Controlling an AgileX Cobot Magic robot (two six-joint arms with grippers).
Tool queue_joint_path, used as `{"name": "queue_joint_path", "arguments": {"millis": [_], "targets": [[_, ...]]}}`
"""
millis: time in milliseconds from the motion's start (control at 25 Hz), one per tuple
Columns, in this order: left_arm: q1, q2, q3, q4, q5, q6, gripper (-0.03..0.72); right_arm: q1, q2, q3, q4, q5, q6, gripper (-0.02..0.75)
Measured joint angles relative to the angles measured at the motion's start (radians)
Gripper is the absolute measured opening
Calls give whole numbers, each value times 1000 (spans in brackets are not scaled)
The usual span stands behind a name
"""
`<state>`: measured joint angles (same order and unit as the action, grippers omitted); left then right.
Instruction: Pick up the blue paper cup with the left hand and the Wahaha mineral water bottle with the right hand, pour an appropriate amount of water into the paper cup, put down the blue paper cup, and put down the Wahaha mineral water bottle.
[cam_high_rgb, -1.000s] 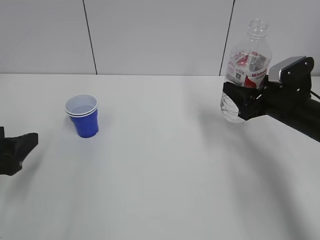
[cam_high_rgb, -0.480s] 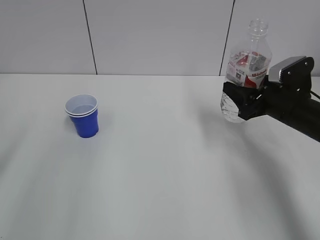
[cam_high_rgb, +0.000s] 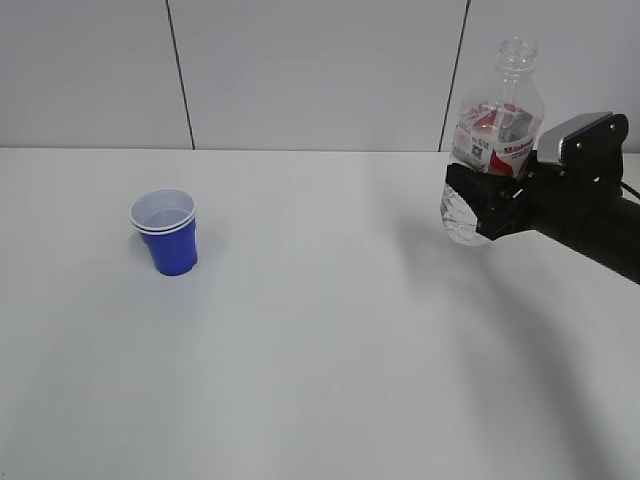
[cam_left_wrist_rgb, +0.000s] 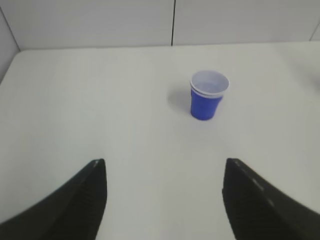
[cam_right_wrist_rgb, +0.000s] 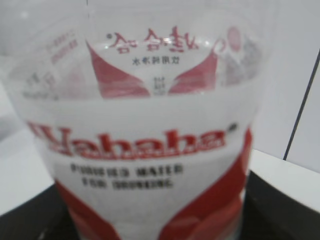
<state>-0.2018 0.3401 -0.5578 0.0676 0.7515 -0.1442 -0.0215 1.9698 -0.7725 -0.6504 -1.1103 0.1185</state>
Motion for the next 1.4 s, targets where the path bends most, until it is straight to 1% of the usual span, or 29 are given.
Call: {"name": "queue_joint_path", "arguments": {"millis": [160, 360, 480, 760, 920, 1160, 1400], "targets": [[0, -126, 0, -42, 175, 15, 536, 0, 0, 0, 0, 0, 6, 470], [0, -256, -2, -97, 282, 80, 532, 0, 0, 0, -9, 0, 8, 470], [0, -301, -4, -99, 350, 98, 532, 0, 0, 0, -27, 0, 11, 470], [0, -318, 29, -93, 363, 103, 531, 0, 0, -2, -34, 0, 15, 470], [0, -318, 29, -91, 361, 103, 531, 0, 5, -43, -19, 14, 50, 470], [0, -318, 29, -91, 361, 103, 522, 0, 56, -150, -27, 135, 142, 470], [0, -318, 29, -91, 359, 103, 497, 0, 69, -162, -34, 151, 146, 470]]}}
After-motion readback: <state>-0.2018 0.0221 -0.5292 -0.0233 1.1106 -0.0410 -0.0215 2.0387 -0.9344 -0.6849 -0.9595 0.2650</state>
